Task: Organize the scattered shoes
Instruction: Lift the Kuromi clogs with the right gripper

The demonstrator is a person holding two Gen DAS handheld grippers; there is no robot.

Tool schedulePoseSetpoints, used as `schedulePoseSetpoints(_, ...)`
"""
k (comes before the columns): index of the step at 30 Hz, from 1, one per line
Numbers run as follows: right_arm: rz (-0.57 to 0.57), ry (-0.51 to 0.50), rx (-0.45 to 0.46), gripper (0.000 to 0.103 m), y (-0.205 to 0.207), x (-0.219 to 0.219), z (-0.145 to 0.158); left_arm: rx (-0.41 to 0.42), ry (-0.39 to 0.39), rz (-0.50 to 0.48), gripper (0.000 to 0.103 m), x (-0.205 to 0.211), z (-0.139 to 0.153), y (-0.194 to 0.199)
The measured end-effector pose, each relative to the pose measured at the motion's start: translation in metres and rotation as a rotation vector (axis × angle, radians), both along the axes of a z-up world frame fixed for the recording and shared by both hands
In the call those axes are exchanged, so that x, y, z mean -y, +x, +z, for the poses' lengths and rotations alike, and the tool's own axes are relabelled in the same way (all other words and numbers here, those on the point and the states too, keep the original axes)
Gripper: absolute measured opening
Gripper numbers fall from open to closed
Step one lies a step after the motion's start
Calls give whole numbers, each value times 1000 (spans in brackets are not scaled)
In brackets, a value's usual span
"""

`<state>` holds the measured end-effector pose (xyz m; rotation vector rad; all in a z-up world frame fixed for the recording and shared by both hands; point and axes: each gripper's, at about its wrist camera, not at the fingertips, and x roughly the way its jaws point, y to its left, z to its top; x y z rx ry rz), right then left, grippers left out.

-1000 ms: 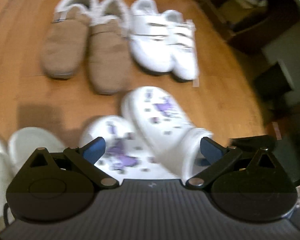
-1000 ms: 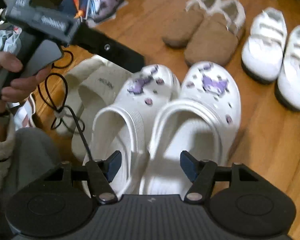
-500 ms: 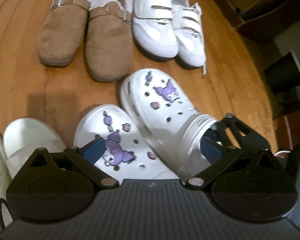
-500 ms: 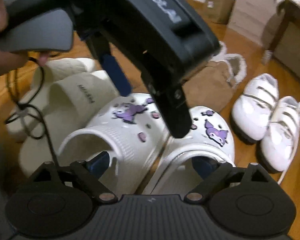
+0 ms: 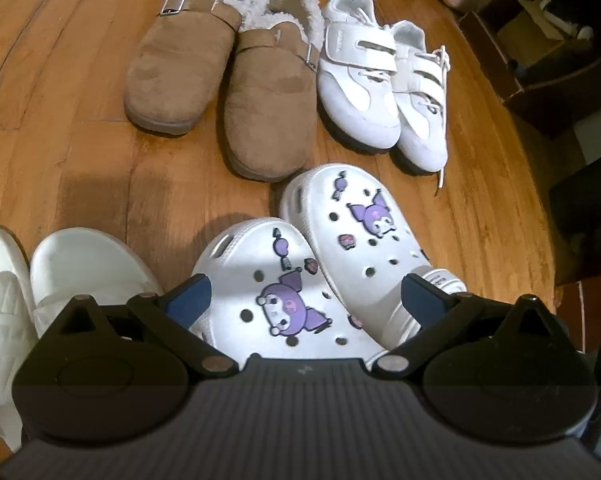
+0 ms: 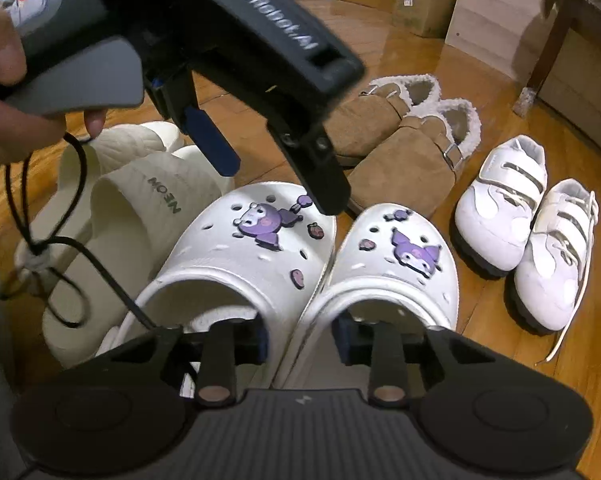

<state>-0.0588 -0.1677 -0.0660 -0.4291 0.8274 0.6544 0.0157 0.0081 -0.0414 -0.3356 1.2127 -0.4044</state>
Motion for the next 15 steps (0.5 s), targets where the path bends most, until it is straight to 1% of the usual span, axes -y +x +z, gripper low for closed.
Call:
schedulePoseSetpoints(2,27,-22,9,25,-3,4,1,10,-12,-13,103,2,3,-2)
schedulePoseSetpoints(6,135,-172,77,25,-24,14,4,15,-77,-46,103,10,6,-3)
schedulePoseSetpoints(7,182,-223,98,25,-31,19,4,14,-91,-54,103,12,6,-3)
schedulePoseSetpoints(8,208,-246,106,25,-34,22,5,13,-129,-76,103,17,8,-4)
schedulePoseSetpoints(10,353,-363,133,25,-45,39,7,7,-199,-128,103,27,10,-6)
schedulePoseSetpoints(11,406,-412,142,25,-46,46,6,6,-212,-147,103,31,11,-8)
schedulePoseSetpoints(13,491,-517,146,25,-46,61,5,19,-193,-185,103,43,14,-13)
schedulePoseSetpoints(14,497,-543,145,25,-44,65,3,27,-179,-202,103,49,16,-15)
schedulePoseSetpoints(15,511,-610,157,25,-40,76,0,32,-164,-214,103,54,17,-18)
